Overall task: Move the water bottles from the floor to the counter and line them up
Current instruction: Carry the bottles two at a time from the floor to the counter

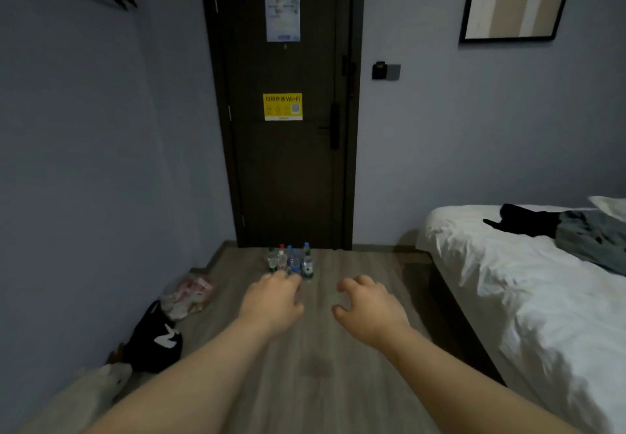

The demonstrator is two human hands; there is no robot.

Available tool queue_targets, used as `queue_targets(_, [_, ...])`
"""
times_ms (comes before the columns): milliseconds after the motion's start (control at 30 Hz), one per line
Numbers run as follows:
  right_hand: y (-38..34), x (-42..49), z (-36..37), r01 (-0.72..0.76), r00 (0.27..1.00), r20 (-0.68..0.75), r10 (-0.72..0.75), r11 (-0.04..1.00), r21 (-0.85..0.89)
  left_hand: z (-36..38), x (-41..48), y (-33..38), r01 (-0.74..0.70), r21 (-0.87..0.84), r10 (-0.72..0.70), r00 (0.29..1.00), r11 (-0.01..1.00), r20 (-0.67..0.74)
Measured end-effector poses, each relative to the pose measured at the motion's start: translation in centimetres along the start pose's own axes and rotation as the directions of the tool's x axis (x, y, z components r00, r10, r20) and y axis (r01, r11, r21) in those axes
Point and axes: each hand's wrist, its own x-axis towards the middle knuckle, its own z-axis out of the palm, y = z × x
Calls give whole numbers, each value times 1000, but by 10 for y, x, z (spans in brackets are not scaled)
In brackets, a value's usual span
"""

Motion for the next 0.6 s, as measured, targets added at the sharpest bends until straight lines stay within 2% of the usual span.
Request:
queue_targets(200, [49, 119, -12, -8, 1000, 26, 7, 999, 42, 20, 130, 27, 44, -162, -44, 999, 986, 3])
queue_targets(600, [107, 310, 8, -66, 994, 92, 63, 997, 39, 51, 337, 2, 56, -257, -57, 998, 965, 2])
